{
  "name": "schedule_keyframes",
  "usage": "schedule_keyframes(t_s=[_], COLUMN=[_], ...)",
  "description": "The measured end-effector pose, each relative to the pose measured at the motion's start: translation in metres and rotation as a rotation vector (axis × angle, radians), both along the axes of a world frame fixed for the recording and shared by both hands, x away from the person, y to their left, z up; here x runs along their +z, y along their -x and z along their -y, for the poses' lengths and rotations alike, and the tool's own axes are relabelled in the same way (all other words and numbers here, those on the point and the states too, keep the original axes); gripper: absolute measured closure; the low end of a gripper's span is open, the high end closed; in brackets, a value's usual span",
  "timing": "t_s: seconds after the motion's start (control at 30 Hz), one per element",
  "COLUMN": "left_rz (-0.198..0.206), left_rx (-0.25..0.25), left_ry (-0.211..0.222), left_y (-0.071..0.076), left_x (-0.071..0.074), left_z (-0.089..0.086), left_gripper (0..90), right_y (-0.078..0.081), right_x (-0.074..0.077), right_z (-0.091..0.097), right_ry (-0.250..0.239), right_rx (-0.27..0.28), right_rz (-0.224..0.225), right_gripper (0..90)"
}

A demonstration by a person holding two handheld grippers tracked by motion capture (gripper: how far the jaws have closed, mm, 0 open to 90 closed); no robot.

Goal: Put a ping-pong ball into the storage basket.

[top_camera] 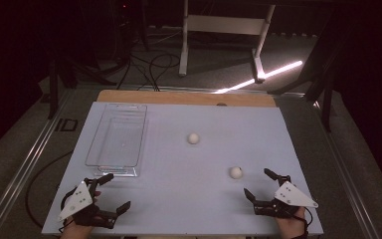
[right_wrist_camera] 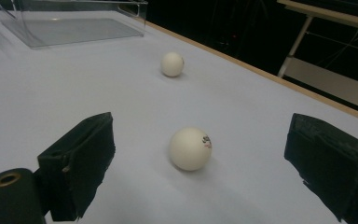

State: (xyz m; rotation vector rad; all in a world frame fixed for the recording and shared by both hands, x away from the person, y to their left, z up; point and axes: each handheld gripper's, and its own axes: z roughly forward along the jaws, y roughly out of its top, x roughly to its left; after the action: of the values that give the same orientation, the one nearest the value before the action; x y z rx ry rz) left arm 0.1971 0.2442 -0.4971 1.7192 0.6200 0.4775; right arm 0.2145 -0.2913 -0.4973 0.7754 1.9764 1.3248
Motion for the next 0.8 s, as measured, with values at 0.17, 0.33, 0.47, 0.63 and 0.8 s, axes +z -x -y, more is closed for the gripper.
schedule_keyframes(t_s=[0.17, 0.33, 0.47, 0.63, 0.8], left_rz=[0.002, -0.003, -0.016, -0.021, -0.018], left_rx=[-0.006, -0.003, 0.002, 0.002, -0.008], left_ry=[-0.007, -0.007, -0.009, -0.005, -0.019], left_y=[0.000, 0.000, 0.001, 0.000, 0.000], left_x=[0.001, 0.001, 0.004, 0.012, 0.028], left_z=[0.000, 0.000, -0.001, -0.002, -0.002], left_gripper=[0.4, 0.3, 0.3, 0.3, 0.3], right_y=[0.000, 0.000, 0.000, 0.001, 0.001], right_x=[0.000, 0.001, 0.001, 0.002, 0.002], right_z=[0.001, 0.002, 0.002, 0.001, 0.001], right_ry=[-0.002, -0.004, -0.010, -0.014, -0.018], right_rx=[0.001, -0.004, -0.004, 0.000, -0.001], right_rz=[0.002, 0.002, 0.004, 0.003, 0.005], right_gripper=[8.3, 8.3, 8.3, 8.3, 8.3])
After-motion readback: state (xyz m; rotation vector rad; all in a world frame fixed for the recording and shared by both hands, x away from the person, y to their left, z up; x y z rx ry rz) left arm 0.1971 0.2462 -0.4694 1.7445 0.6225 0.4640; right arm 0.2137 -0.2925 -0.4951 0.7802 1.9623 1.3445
